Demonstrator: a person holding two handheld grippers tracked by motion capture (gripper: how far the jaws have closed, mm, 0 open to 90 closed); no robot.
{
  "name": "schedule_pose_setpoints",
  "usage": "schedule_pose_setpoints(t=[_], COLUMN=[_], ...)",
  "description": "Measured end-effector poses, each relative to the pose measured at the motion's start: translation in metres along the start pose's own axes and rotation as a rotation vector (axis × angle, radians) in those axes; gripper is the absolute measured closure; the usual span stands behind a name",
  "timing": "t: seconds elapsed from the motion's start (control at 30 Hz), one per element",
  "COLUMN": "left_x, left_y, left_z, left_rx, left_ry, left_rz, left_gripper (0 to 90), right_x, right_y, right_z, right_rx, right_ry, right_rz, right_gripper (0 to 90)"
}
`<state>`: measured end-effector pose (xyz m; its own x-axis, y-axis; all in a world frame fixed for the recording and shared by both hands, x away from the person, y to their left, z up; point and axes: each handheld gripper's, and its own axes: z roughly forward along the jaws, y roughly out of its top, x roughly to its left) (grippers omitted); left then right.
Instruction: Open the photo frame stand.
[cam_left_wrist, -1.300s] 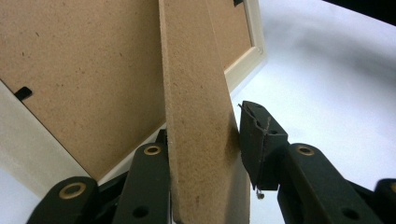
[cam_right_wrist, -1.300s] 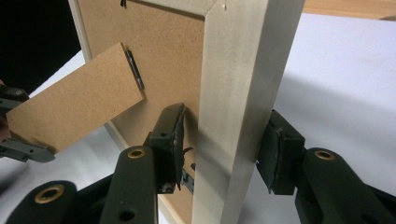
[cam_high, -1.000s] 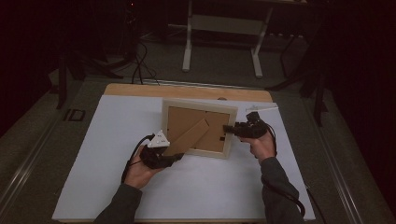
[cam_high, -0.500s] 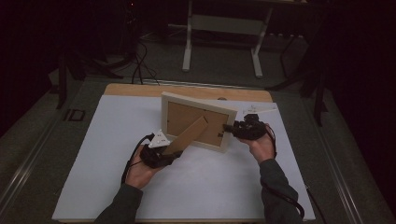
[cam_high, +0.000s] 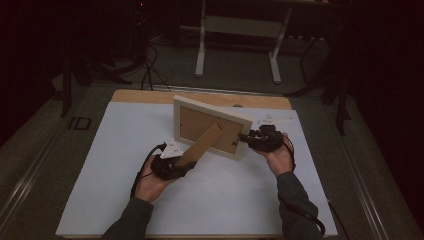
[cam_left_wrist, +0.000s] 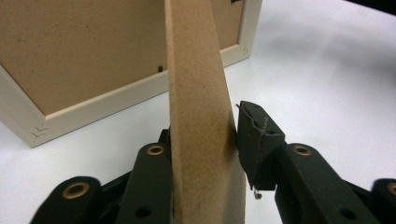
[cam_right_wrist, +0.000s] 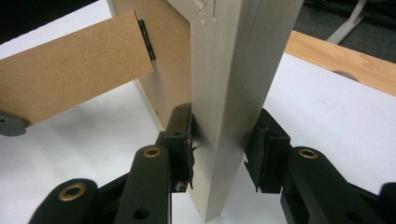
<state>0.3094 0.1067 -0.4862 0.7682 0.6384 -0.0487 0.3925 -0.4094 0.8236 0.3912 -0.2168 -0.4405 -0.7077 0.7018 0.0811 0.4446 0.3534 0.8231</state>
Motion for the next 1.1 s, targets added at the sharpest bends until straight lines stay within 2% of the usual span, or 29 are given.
schedule_pose_setpoints(t=[0.13,0.27,0.53,0.8,0.9,1.1], left_x=[-0.001,0.0,0.005,0.005,0.006,0.006], left_y=[0.002,0.003,0.004,0.004,0.004,0.004], left_z=[-0.002,-0.003,-0.008,-0.006,-0.007,-0.007], left_rx=[0.007,-0.005,-0.013,0.018,0.025,0.034], left_ry=[-0.04,-0.068,-0.078,-0.055,-0.041,-0.044], left_rz=[0.0,-0.022,-0.054,-0.046,-0.044,-0.049], left_gripper=[61.4,58.2,55.2,67.4,72.3,73.8], right_x=[0.002,0.003,0.006,0.011,0.01,0.01], right_y=[-0.001,-0.002,-0.004,-0.007,-0.009,-0.011], right_z=[-0.001,-0.001,-0.003,-0.005,-0.005,-0.002], right_rx=[-0.002,-0.009,-0.01,-0.013,-0.02,-0.015], right_ry=[-0.001,-0.003,0.001,0.014,0.023,0.036], right_rz=[-0.013,-0.026,-0.047,-0.074,-0.065,-0.037], right_gripper=[64.6,64.6,64.9,64.9,64.5,63.0])
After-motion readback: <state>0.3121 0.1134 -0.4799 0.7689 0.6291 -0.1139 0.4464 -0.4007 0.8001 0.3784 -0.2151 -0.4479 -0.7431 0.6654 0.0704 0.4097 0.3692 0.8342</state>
